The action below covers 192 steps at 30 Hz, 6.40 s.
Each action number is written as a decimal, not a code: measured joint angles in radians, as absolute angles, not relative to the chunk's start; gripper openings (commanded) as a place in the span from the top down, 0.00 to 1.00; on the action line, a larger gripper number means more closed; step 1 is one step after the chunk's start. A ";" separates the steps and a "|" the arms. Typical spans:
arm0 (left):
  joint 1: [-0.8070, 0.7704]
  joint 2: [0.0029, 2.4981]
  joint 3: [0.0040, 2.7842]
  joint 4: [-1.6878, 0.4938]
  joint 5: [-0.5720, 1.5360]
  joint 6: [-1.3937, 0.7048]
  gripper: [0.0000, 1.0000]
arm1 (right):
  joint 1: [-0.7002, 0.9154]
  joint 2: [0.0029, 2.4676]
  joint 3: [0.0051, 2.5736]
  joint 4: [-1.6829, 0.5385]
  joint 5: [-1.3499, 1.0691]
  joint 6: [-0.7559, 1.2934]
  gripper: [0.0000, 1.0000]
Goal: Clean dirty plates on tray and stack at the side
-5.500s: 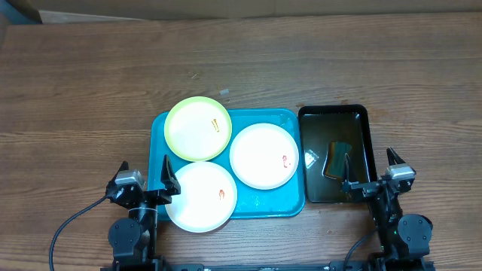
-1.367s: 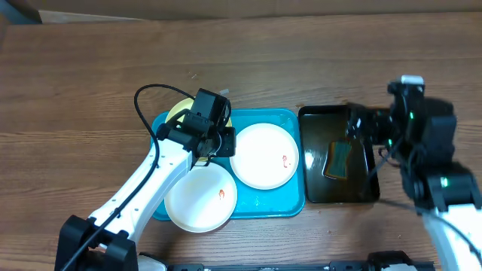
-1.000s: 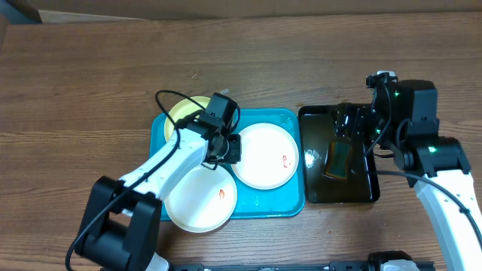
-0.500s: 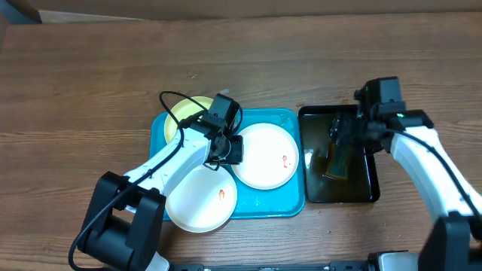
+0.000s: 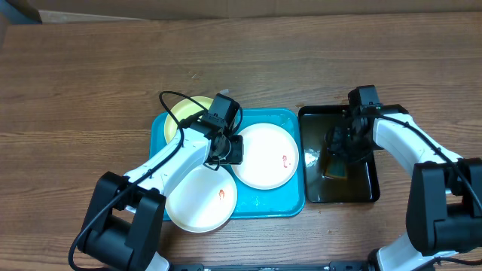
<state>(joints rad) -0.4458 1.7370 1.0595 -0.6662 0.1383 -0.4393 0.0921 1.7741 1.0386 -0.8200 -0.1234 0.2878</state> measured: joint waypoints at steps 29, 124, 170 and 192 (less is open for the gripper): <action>-0.446 1.737 1.060 -0.632 0.138 -0.439 0.58 | 0.095 1.774 1.045 -0.906 -0.128 0.291 0.82; -0.446 1.796 1.138 -0.763 0.036 -0.447 0.96 | 0.546 1.834 1.388 -1.035 -0.058 0.094 0.96; -0.452 1.797 1.138 -0.752 0.030 -0.447 0.96 | 0.453 1.874 1.216 -0.763 -0.513 0.141 0.96; -0.452 1.797 1.138 -0.695 0.041 -0.447 0.96 | 0.199 1.875 1.425 -1.160 -0.099 0.213 0.96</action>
<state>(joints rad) -0.4519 1.7966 1.1381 -0.6949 0.0410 -0.4465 0.1989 1.8748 1.4250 -1.1599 -0.0986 0.2127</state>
